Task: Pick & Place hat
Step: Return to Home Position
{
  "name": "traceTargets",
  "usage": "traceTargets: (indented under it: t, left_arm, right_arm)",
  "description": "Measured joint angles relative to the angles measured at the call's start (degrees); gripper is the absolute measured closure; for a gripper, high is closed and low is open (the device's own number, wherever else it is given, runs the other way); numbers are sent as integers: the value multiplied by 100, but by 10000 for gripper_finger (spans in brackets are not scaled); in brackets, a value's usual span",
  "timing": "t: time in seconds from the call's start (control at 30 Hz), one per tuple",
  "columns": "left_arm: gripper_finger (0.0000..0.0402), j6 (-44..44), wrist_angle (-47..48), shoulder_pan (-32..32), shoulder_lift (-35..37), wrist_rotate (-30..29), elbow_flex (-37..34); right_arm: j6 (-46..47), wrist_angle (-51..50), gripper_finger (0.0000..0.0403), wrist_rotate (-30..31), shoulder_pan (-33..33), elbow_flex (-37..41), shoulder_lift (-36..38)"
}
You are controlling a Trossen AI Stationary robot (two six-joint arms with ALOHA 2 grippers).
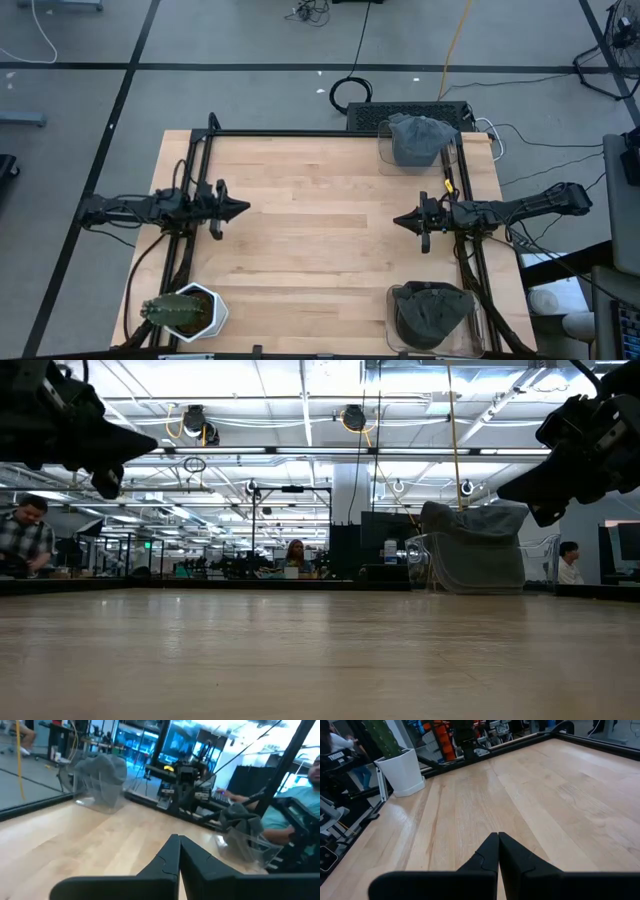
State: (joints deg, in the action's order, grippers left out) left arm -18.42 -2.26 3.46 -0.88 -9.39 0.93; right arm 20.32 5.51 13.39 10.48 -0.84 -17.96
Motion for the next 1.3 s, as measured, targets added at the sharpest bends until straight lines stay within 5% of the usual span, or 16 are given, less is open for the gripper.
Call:
traceTargets:
  t: [1.3]
  left_arm:
    - [378, 145, -216, -4, -184, 341, -33]
  right_arm:
    - [0, 22, 403, 2, 0, 0, -2]
